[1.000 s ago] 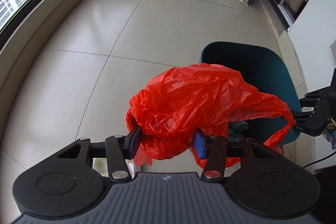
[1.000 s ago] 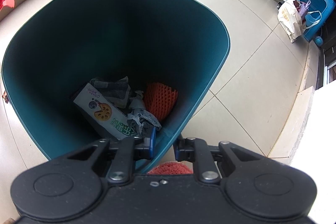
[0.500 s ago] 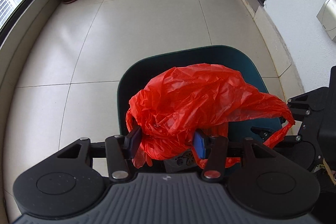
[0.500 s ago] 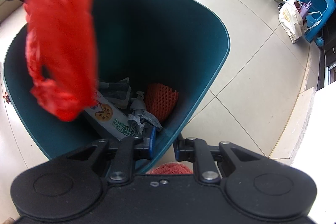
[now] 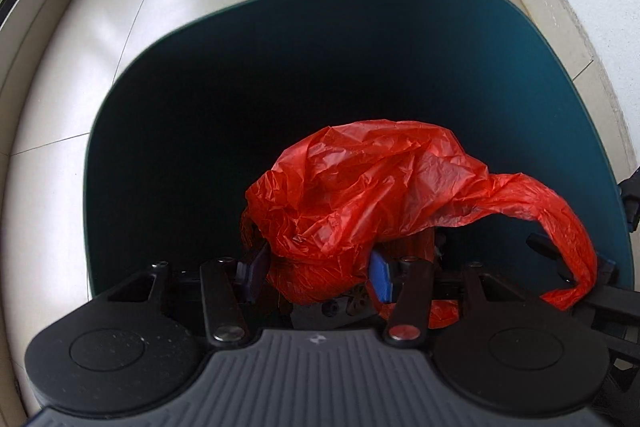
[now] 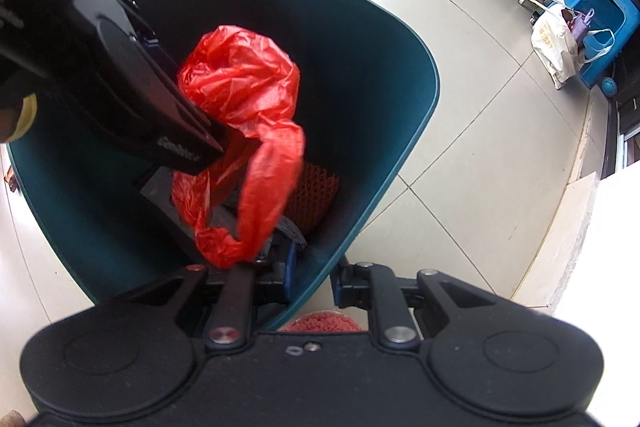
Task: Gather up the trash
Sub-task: 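Carry the red plastic bag into the teal bin with the left gripper and release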
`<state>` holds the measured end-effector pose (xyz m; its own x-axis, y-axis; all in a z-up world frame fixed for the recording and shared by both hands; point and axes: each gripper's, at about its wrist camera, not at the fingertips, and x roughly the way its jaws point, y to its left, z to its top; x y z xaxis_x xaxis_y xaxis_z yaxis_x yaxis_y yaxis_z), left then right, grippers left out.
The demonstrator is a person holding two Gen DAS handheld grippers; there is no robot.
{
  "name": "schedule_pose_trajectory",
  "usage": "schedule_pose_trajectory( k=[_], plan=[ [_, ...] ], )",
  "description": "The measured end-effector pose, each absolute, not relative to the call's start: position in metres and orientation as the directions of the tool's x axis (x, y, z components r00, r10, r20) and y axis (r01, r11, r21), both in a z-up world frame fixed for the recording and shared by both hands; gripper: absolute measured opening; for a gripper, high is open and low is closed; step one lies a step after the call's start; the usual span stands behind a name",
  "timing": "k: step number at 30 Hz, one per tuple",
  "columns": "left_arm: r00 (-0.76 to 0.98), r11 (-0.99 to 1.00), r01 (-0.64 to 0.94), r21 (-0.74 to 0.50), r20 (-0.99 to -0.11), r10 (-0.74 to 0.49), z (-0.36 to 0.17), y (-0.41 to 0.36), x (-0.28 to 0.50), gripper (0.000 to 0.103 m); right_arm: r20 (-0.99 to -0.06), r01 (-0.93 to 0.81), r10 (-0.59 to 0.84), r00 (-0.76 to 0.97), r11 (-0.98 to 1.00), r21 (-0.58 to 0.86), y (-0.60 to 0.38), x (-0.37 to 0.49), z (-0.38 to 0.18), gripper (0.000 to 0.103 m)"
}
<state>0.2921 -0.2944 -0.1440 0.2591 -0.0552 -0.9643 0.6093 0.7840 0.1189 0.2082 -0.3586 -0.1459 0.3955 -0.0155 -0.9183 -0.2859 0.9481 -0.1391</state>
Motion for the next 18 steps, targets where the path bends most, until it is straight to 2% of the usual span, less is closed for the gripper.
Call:
schedule_pose_trajectory(
  k=[10,18],
  plan=[
    [0.244,0.758,0.642,0.117,-0.968,-0.057,-0.155,-0.302,0.289,0.058,-0.918,-0.287,-0.013,0.396,0.948,-0.138,-0.358,0.207,-0.146,0.017],
    [0.216,0.787,0.617,-0.008,-0.960,-0.179,-0.138,-0.270,0.292,0.066,-0.919,-0.292,-0.011,0.393,0.947,-0.136,-0.359,0.207,-0.145,0.017]
  ],
)
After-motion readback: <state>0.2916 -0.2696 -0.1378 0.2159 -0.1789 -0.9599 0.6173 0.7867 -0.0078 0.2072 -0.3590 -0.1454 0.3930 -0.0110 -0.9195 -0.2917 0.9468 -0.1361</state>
